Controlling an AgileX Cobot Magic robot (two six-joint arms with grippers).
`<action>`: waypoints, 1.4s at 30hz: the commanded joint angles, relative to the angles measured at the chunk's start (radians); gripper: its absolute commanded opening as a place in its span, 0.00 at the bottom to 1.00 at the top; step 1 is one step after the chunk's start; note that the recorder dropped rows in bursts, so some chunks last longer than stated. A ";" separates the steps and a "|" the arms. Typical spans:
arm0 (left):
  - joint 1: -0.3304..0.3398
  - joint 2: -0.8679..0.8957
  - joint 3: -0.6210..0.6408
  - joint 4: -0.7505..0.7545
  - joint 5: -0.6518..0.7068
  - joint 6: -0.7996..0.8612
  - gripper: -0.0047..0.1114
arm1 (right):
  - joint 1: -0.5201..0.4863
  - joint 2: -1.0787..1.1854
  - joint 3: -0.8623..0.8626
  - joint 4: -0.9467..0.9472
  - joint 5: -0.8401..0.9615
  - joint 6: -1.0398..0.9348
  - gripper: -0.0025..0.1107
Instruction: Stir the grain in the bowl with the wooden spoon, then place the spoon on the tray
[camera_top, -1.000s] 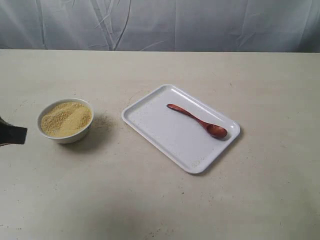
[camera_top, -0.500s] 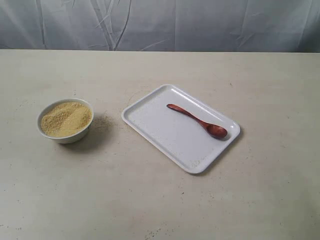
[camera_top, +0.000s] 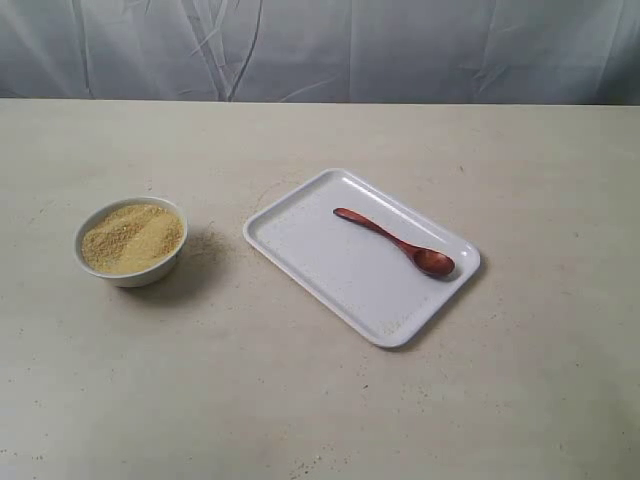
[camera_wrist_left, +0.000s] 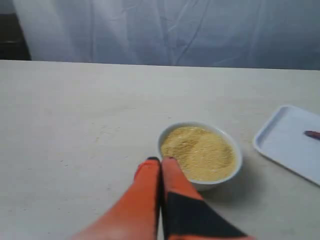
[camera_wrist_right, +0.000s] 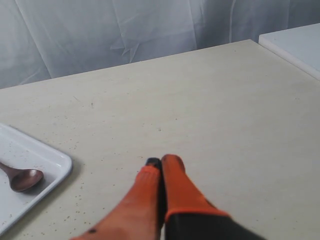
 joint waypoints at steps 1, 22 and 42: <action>0.056 -0.145 0.159 0.044 -0.147 0.000 0.04 | 0.003 -0.006 0.003 -0.001 -0.008 -0.002 0.02; 0.025 -0.209 0.261 0.137 -0.207 0.002 0.04 | 0.002 -0.006 0.003 -0.001 -0.008 -0.002 0.02; -0.002 -0.209 0.261 0.137 -0.207 0.000 0.04 | 0.002 -0.006 0.003 -0.001 -0.008 -0.002 0.02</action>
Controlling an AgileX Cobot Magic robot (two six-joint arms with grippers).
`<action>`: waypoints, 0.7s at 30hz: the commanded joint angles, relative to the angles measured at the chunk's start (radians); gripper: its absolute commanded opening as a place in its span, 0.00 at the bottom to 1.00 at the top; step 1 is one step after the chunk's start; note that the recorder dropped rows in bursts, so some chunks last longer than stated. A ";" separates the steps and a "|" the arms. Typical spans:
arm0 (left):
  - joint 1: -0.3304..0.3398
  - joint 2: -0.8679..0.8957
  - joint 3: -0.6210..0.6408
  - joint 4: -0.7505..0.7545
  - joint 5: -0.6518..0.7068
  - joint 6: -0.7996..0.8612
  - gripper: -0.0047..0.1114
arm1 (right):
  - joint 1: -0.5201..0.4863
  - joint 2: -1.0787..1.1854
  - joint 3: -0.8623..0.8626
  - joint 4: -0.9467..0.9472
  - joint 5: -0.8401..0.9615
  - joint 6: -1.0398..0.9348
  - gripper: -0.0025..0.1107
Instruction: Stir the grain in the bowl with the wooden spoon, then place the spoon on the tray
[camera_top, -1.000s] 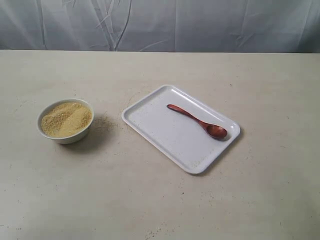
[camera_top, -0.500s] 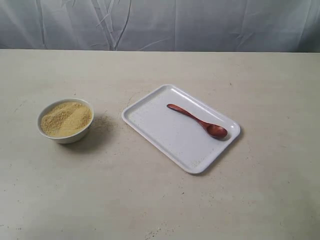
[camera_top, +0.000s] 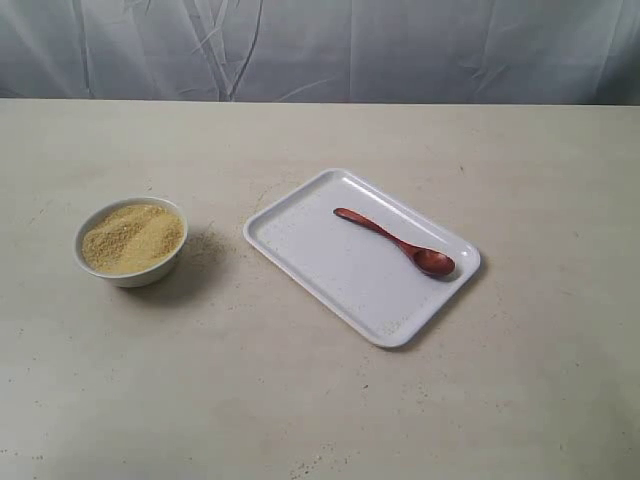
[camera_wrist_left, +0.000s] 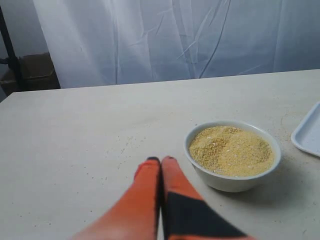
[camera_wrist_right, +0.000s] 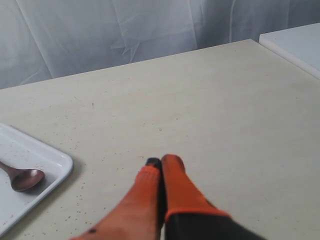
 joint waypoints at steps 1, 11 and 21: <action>-0.006 -0.005 0.005 0.000 -0.013 -0.001 0.04 | 0.002 -0.004 0.002 -0.004 -0.008 -0.002 0.02; -0.006 -0.005 0.005 0.000 -0.013 -0.001 0.04 | 0.002 -0.004 0.002 -0.004 -0.008 -0.002 0.02; -0.006 -0.005 0.005 0.000 -0.013 -0.001 0.04 | 0.063 -0.004 0.002 -0.004 -0.010 -0.002 0.02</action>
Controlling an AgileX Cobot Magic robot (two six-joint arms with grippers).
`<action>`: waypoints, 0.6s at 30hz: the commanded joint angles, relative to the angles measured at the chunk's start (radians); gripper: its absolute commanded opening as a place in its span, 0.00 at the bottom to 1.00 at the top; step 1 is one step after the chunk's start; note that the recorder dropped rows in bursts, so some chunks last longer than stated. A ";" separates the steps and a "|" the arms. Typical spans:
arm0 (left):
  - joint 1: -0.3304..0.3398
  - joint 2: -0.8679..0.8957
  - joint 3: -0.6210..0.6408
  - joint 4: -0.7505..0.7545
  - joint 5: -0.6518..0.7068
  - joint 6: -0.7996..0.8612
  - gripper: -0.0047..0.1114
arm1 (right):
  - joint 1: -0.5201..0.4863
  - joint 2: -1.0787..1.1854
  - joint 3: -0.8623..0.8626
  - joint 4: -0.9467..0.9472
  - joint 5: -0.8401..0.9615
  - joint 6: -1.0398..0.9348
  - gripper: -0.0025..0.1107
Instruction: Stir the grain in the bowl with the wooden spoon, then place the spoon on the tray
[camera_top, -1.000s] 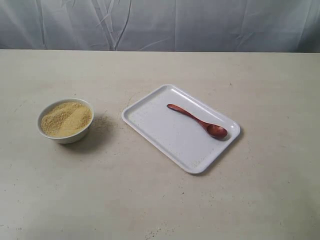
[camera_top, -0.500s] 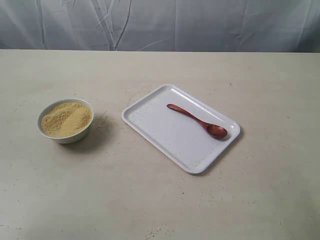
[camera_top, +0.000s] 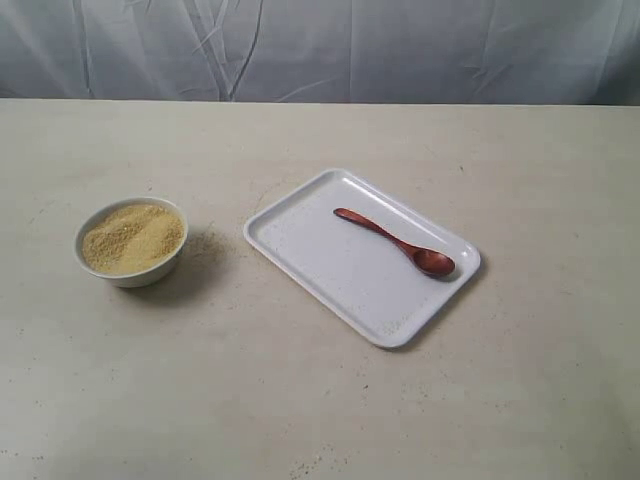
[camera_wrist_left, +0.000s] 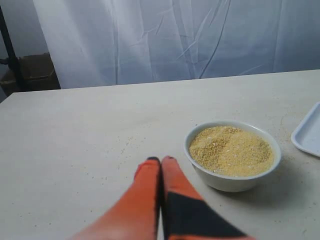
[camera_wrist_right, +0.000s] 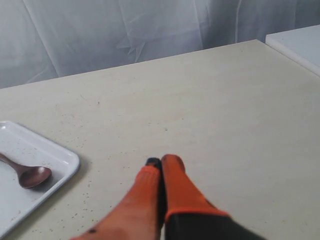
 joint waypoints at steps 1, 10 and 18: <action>-0.006 -0.005 0.005 0.000 -0.013 -0.001 0.04 | 0.049 -0.004 0.002 -0.004 -0.010 -0.002 0.02; -0.006 -0.005 0.005 0.000 -0.013 -0.001 0.04 | 0.056 -0.004 0.002 -0.004 -0.010 -0.002 0.02; -0.006 -0.005 0.005 0.000 -0.013 -0.001 0.04 | 0.056 -0.004 0.002 -0.004 -0.010 -0.002 0.02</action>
